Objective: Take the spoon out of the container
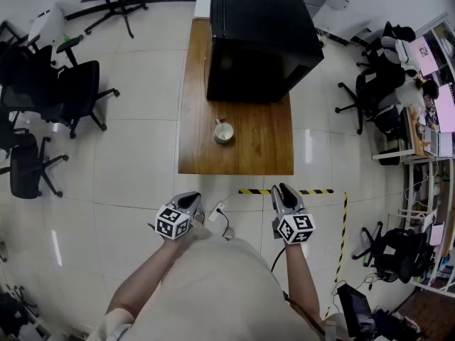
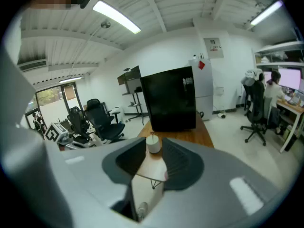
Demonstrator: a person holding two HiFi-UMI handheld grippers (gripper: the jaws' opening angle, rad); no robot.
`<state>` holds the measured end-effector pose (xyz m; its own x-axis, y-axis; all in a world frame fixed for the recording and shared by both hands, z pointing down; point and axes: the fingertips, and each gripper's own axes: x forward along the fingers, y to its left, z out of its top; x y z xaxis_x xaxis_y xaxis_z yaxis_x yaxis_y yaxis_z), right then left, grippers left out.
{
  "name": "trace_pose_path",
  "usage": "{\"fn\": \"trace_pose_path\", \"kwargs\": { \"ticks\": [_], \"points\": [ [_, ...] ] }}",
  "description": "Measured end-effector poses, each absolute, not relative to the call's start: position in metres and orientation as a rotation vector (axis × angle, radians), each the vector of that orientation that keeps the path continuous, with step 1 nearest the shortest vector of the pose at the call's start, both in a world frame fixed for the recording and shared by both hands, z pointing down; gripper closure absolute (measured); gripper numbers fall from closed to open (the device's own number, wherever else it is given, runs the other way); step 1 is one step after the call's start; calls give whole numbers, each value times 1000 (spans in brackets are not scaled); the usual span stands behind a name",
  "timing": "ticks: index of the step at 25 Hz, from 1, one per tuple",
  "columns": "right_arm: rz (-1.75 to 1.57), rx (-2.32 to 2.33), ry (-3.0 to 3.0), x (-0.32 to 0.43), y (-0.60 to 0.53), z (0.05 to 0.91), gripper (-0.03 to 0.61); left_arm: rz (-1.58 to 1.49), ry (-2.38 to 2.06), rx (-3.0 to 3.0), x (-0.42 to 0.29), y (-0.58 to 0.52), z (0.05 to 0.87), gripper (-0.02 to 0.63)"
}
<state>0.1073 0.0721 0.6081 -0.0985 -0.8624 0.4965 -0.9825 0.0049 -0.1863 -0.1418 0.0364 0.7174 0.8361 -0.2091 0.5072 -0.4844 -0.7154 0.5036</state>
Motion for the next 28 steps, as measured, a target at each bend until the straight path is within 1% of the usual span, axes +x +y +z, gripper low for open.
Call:
{"fn": "trace_pose_path", "kwargs": {
  "ticks": [3, 13, 22, 24, 28],
  "points": [
    [696, 1933, -2028, 103, 51, 610, 480, 546, -489, 2406, -144, 8, 717, 627],
    [660, 1877, -2042, 82, 4, 614, 480, 551, -460, 2434, -156, -29, 714, 627],
    [627, 1681, -2168, 94, -50, 630, 480, 541, -571, 2375, -132, -44, 717, 627],
    [626, 1613, -2212, 95, -67, 632, 480, 529, -622, 2347, -129, -48, 709, 627],
    [519, 1443, -2306, 99, -125, 634, 480, 458, -748, 2328, -113, -78, 682, 627]
  ]
}}
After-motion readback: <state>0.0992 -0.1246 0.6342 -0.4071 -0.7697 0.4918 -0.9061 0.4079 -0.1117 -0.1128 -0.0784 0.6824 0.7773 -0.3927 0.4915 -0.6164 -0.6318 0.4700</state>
